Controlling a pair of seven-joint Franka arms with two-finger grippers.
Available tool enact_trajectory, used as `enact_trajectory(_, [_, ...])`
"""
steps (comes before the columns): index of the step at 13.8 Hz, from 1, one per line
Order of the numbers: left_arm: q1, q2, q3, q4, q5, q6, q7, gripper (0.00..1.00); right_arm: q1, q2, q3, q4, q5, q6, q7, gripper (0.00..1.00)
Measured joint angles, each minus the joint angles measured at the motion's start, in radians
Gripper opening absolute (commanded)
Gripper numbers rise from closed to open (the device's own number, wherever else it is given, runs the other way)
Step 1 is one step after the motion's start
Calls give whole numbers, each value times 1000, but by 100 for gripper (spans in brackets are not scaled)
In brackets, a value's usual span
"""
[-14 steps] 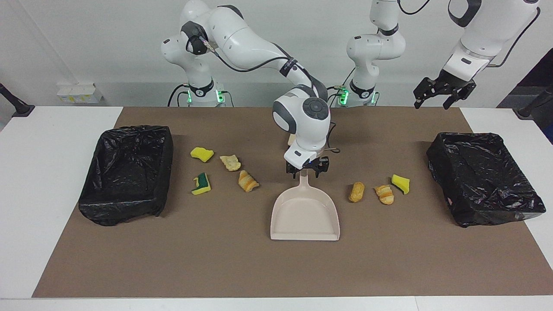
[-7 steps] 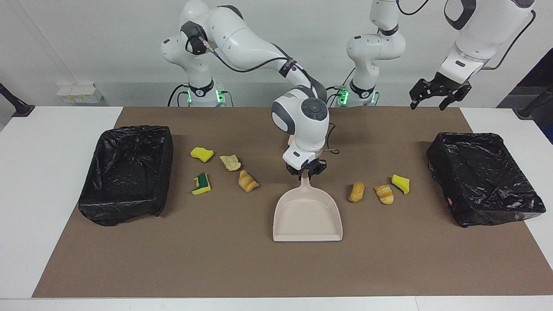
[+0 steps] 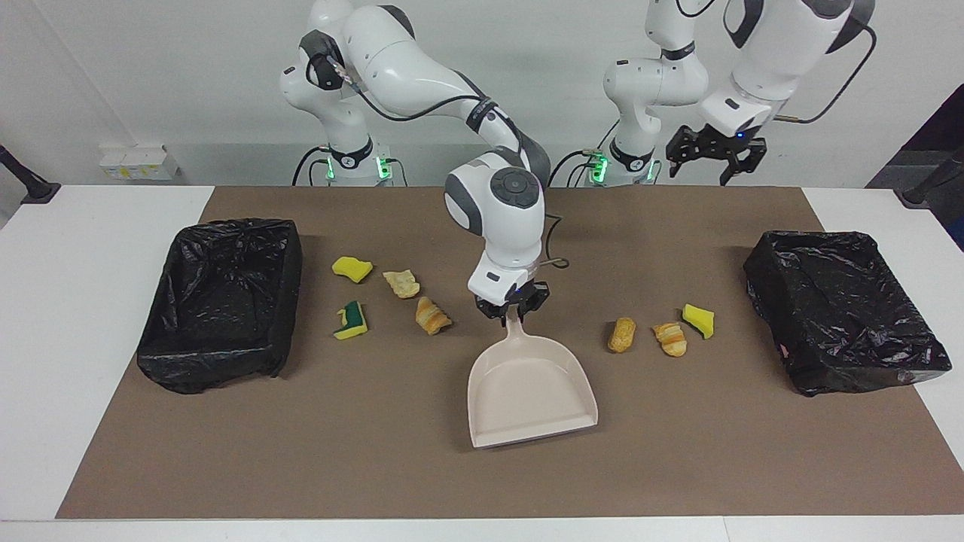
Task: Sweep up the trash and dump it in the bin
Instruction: 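Drag the dustpan with the right gripper while the left gripper reaches the brush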
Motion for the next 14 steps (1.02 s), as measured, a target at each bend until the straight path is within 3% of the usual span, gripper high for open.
enact_trajectory(3, [-188, -47, -5, -97, -54, 26, -28, 100, -50, -8, 0, 0, -10, -26, -304, 0])
enact_trajectory(5, [-315, -46, -5, -166, -67, 133, -141, 100, -53, -9, 0, 0, -68, -84, -449, 0])
enact_trajectory(9, [-503, -32, -5, -307, -70, 364, -418, 100, -50, -11, 2, 1, -153, -92, -708, 0])
enact_trajectory(14, [-658, 113, -4, -430, -70, 611, -568, 100, -51, -14, 1, 1, -174, -118, -1128, 0])
